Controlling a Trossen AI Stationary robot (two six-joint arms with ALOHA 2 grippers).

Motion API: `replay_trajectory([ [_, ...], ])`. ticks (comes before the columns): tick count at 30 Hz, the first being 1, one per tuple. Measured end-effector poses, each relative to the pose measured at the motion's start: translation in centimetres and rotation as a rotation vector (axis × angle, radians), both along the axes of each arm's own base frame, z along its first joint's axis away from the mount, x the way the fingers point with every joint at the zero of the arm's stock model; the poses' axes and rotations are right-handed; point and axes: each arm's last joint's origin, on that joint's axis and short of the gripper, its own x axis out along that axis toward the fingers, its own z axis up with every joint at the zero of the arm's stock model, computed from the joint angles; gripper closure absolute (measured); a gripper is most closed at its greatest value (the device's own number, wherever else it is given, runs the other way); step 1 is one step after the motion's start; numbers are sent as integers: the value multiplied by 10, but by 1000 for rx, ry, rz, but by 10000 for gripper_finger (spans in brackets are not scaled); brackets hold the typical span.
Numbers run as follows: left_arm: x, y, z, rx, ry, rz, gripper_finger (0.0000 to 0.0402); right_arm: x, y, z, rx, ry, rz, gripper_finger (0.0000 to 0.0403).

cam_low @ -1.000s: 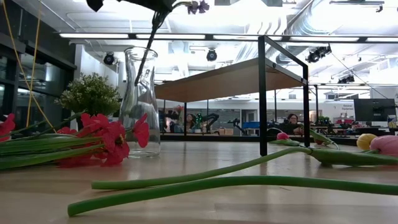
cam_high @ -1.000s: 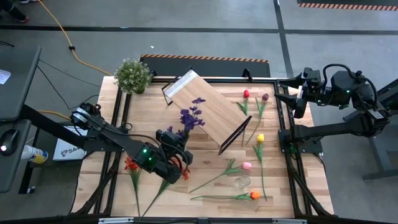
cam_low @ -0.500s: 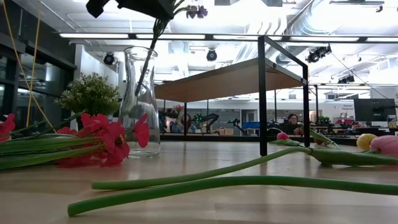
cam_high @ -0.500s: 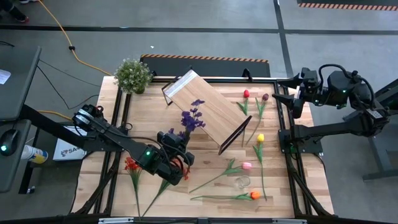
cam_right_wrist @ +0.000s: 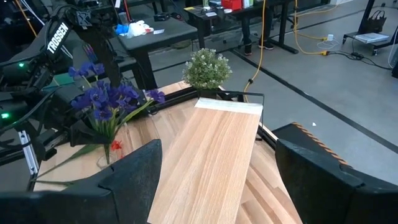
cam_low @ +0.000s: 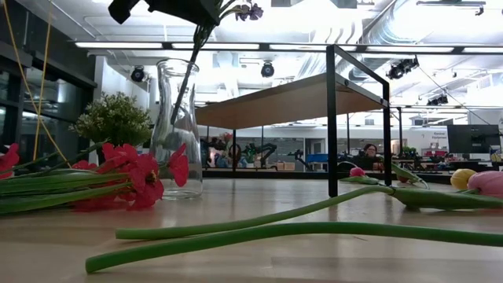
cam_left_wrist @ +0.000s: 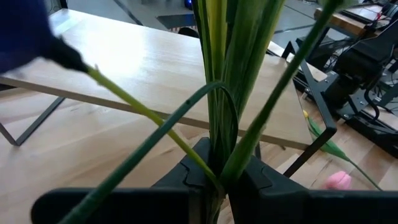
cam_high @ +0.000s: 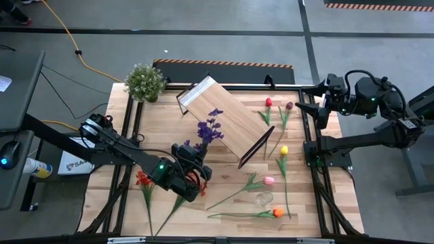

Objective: Pick and place flowers into a vace then onto a shelf
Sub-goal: Put the violet flower into the left transparent vase

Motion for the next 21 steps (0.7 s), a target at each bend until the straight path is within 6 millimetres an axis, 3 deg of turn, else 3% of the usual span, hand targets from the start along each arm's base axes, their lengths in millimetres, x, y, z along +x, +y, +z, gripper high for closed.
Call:
replay_trajectory([
  [21, -1, 0, -1, 6, 50, -26, 323, 0, 0, 0, 0, 0, 0, 100],
])
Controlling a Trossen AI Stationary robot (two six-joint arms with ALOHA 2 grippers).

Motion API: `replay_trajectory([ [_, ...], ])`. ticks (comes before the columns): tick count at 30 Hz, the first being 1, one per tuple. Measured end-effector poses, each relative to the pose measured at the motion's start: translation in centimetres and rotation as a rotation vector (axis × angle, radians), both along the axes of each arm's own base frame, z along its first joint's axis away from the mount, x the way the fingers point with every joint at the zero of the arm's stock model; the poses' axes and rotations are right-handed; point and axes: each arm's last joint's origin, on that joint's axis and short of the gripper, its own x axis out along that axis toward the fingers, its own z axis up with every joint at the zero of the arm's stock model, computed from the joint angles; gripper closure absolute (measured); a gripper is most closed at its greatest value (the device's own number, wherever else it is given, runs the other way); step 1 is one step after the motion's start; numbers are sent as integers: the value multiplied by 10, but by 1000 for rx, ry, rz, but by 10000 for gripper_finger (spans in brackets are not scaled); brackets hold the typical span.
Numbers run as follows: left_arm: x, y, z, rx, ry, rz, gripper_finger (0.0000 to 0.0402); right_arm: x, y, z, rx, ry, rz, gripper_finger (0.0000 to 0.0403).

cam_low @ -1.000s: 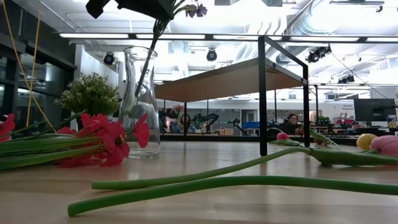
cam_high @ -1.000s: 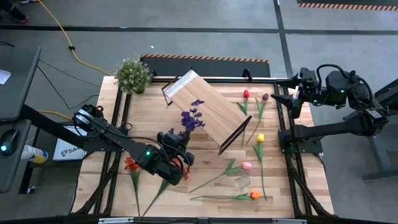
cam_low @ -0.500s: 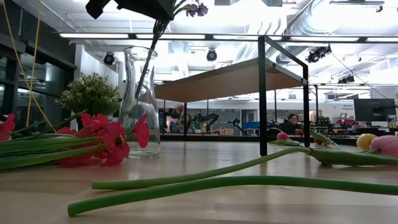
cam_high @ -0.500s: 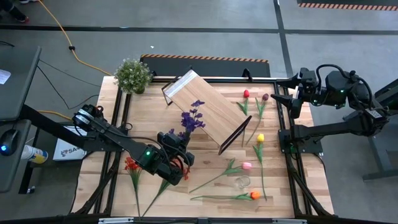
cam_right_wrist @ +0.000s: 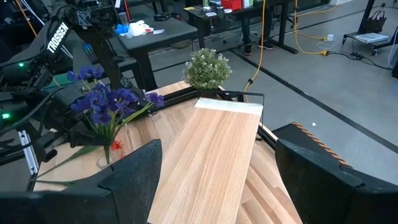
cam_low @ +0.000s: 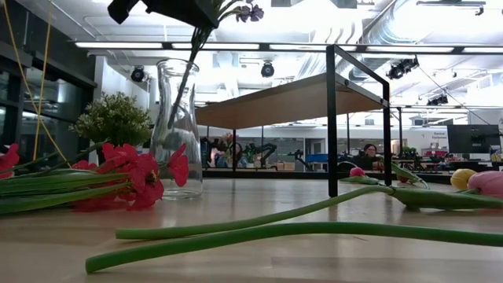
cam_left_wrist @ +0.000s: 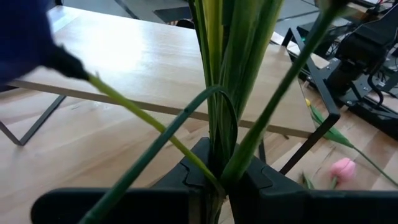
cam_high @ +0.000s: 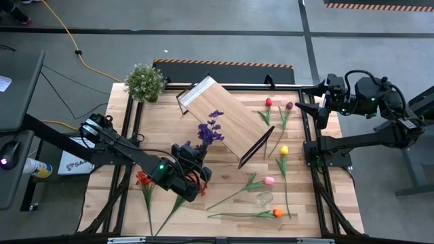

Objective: Pick and place flowers into a vace then onto a shelf
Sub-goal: Put the violet flower into the left transparent vase

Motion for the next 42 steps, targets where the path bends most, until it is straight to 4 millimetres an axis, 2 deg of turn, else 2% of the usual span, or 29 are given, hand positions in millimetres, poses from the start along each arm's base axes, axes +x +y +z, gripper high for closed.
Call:
replay_trajectory([
  [42, -1, 0, 0, -9, 16, -9, 323, 0, 0, 0, -3, 2, 1, 100],
])
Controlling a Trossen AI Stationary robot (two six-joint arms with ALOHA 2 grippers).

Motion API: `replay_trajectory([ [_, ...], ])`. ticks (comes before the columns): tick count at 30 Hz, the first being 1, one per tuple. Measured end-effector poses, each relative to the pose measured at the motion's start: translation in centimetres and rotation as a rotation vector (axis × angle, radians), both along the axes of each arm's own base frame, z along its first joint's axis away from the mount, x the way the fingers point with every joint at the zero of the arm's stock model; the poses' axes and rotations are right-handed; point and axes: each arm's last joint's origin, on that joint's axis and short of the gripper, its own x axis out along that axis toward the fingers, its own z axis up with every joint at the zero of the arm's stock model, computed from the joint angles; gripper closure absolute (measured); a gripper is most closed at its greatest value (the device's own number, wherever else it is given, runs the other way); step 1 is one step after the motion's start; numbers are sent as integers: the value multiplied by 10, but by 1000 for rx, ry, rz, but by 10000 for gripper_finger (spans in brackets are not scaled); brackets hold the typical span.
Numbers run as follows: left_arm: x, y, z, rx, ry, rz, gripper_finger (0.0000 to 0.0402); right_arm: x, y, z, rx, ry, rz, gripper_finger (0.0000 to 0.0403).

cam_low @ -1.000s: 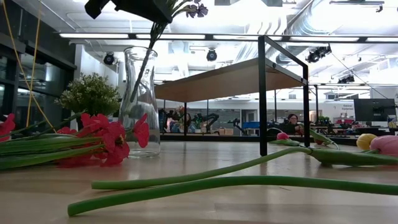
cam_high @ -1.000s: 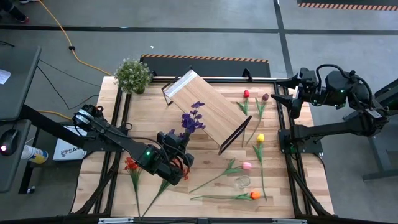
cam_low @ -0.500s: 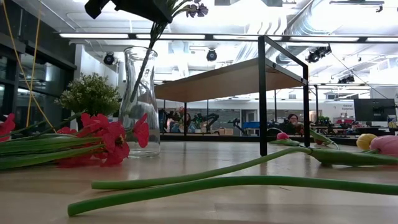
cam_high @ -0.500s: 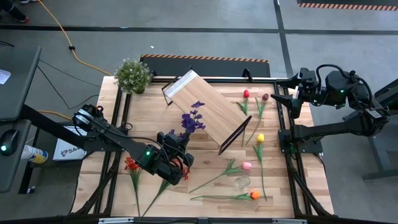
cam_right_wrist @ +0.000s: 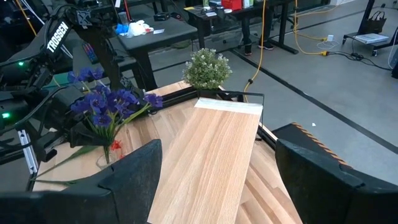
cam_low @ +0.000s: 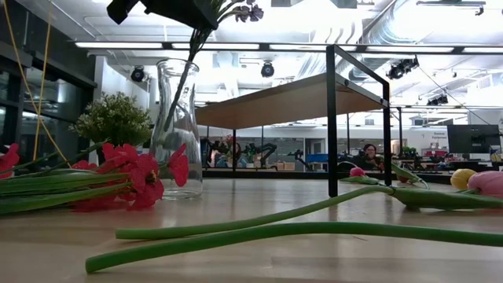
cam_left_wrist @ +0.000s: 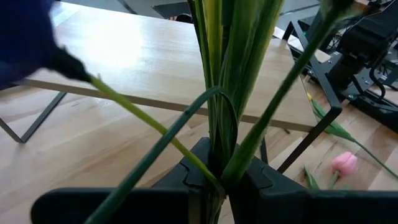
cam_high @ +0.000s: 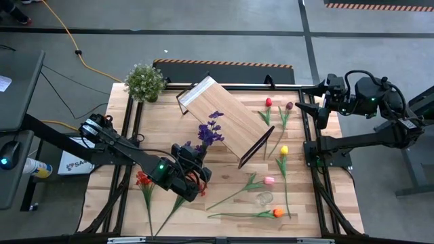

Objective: Pick and place flowers into a vace then onto a shelf
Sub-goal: Put the violet flower into the left transparent vase

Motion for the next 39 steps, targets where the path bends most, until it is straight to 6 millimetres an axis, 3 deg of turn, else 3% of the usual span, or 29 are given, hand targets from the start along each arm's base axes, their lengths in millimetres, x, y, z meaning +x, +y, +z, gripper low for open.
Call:
replay_trajectory([
  [10, 0, 0, 0, -6, 1, -2, 315, 0, 0, 0, 1, 0, 0, 100],
  [20, 0, 0, 0, -13, -3, -1, 219, 0, 0, 0, 2, -1, 0, 100],
  [27, 0, -1, -1, -35, 12, -15, 178, 0, 0, 0, 3, -1, -1, 100],
  [39, 0, -1, -2, -40, 48, -44, 166, 0, 0, 0, 3, -1, -1, 100],
])
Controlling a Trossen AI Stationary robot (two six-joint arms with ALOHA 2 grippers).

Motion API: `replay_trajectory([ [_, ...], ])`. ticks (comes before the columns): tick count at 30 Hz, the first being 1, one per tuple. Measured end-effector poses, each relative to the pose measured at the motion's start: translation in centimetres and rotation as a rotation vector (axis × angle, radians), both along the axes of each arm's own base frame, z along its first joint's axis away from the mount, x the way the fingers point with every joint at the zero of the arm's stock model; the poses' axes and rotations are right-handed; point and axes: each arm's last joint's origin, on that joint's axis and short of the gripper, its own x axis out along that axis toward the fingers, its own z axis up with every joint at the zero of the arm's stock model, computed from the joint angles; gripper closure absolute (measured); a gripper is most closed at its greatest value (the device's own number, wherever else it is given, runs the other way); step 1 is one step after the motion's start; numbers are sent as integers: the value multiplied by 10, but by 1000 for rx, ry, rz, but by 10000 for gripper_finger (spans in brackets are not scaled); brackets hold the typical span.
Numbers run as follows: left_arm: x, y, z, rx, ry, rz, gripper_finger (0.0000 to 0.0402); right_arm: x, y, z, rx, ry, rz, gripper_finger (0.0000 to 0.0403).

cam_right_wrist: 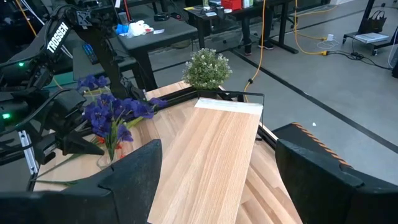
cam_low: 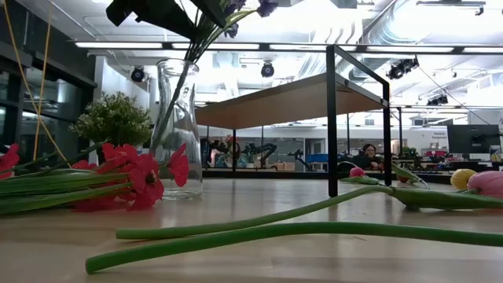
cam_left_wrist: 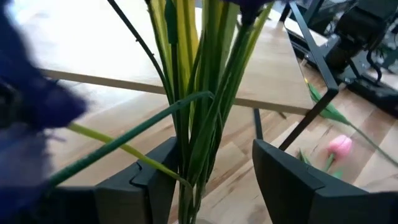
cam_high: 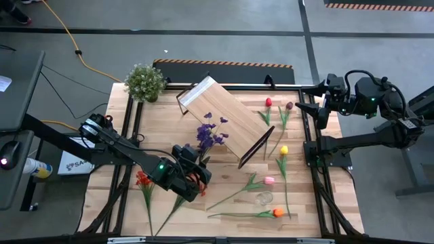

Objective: Pick and place flowers into a vace then onto a shelf
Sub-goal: Put the violet flower into the left transparent vase

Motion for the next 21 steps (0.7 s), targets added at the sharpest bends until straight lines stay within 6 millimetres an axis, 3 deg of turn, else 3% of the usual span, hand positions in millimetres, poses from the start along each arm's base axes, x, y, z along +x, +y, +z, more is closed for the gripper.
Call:
replay_trajectory([
  [12, 0, -2, -2, -36, 67, -64, 163, 0, 0, 0, 0, 0, 0, 100],
  [21, -8, -17, -1, -8, 51, -99, 163, 0, 0, 0, 0, 0, 0, 100],
])
